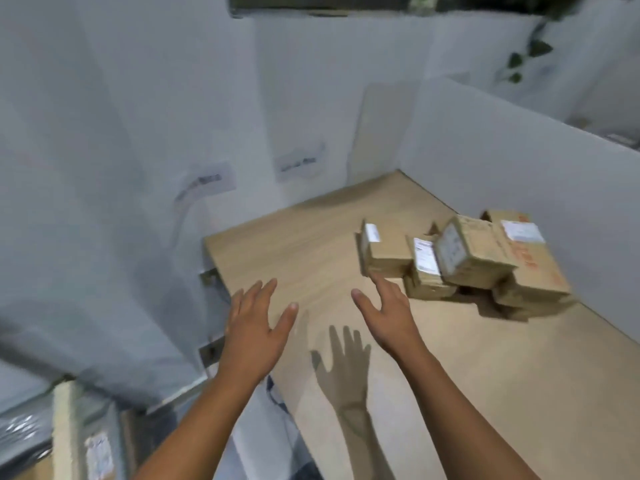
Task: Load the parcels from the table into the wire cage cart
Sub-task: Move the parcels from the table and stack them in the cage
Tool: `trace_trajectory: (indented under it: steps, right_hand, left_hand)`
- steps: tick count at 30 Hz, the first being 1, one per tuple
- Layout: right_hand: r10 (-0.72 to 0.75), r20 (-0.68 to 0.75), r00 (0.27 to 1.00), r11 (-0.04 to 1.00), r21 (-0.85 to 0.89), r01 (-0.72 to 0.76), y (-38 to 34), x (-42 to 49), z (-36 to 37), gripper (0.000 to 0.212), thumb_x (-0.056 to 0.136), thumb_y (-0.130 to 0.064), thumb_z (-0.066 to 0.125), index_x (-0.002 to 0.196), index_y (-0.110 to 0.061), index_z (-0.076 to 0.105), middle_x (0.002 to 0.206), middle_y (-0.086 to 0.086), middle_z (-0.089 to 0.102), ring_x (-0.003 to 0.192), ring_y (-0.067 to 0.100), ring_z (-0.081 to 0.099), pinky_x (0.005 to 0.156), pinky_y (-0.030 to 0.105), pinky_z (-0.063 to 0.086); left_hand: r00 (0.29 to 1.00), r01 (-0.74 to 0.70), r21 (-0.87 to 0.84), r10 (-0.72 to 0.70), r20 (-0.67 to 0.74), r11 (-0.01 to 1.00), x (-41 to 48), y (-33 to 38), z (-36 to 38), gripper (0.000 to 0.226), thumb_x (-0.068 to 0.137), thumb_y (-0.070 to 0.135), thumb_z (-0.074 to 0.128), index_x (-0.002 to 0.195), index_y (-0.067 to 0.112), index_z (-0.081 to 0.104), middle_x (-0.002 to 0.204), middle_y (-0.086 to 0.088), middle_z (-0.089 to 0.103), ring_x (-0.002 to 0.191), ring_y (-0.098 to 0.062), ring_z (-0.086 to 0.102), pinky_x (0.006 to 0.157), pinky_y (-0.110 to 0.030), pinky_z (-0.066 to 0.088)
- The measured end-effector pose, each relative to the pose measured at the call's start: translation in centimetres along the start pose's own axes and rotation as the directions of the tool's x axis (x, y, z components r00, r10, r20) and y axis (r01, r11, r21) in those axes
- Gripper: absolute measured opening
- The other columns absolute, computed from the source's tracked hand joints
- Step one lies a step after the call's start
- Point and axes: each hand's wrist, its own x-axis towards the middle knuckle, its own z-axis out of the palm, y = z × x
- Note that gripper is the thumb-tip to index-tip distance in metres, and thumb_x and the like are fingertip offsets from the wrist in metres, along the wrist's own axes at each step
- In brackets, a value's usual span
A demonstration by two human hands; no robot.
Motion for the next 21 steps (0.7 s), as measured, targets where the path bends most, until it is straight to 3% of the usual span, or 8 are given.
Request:
trace_trajectory:
  steps: [4, 10, 16, 21]
  right_hand:
    - [0.161, -0.114, 0.980, 0.987, 0.000, -0.162, 0.6, -1.9, -2.0, 0.065, 0.101, -0.059, 0.054, 0.158, -0.031, 0.041, 0.162, -0.002, 0.041, 0.154, 0.021, 0.025, 0.125, 0.044, 0.025]
    - [0.346, -0.174, 0.922, 0.931, -0.058, -0.360, 2.5, -2.4, -3.9, 0.064, 0.101, -0.060, 0.050, 0.157, -0.027, 0.043, 0.158, 0.003, 0.046, 0.152, 0.023, 0.026, 0.123, 0.045, 0.027]
    - [0.310, -0.211, 0.927, 0.940, -0.076, -0.332, 3.9, 4.9, -5.0, 0.058, 0.099, -0.058, 0.053, 0.144, -0.022, 0.056, 0.150, 0.004, 0.052, 0.149, 0.026, 0.033, 0.118, 0.043, 0.031]
    - [0.264, -0.213, 0.941, 0.960, -0.034, -0.277, 6.8, 14.2, -4.3, 0.059, 0.103, -0.049, 0.055, 0.152, -0.019, 0.049, 0.157, 0.002, 0.046, 0.151, 0.022, 0.030, 0.124, 0.044, 0.028]
  left_hand:
    - [0.986, -0.029, -0.160, 0.054, 0.156, 0.987, 1.7, 2.6, 1.4, 0.069, 0.099, 0.063, 0.045, 0.158, 0.032, 0.033, 0.167, 0.001, 0.028, 0.157, -0.021, 0.009, 0.128, -0.041, 0.011]
    - [0.944, -0.083, -0.242, 0.154, 0.292, 0.967, 6.5, 6.7, 4.3, 0.064, 0.101, 0.058, 0.046, 0.158, 0.031, 0.035, 0.164, 0.001, 0.033, 0.155, -0.020, 0.013, 0.126, -0.045, 0.019]
    - [0.950, -0.072, -0.231, 0.137, 0.279, 0.970, 14.1, 8.9, 10.2, 0.061, 0.103, 0.052, 0.048, 0.158, 0.030, 0.034, 0.163, -0.003, 0.033, 0.153, -0.021, 0.020, 0.121, -0.045, 0.026]
    - [0.953, -0.028, -0.147, 0.071, 0.295, 0.989, 20.9, 9.1, 18.5, 0.062, 0.103, 0.053, 0.047, 0.159, 0.040, 0.024, 0.166, -0.005, 0.027, 0.155, -0.024, 0.019, 0.121, -0.053, 0.030]
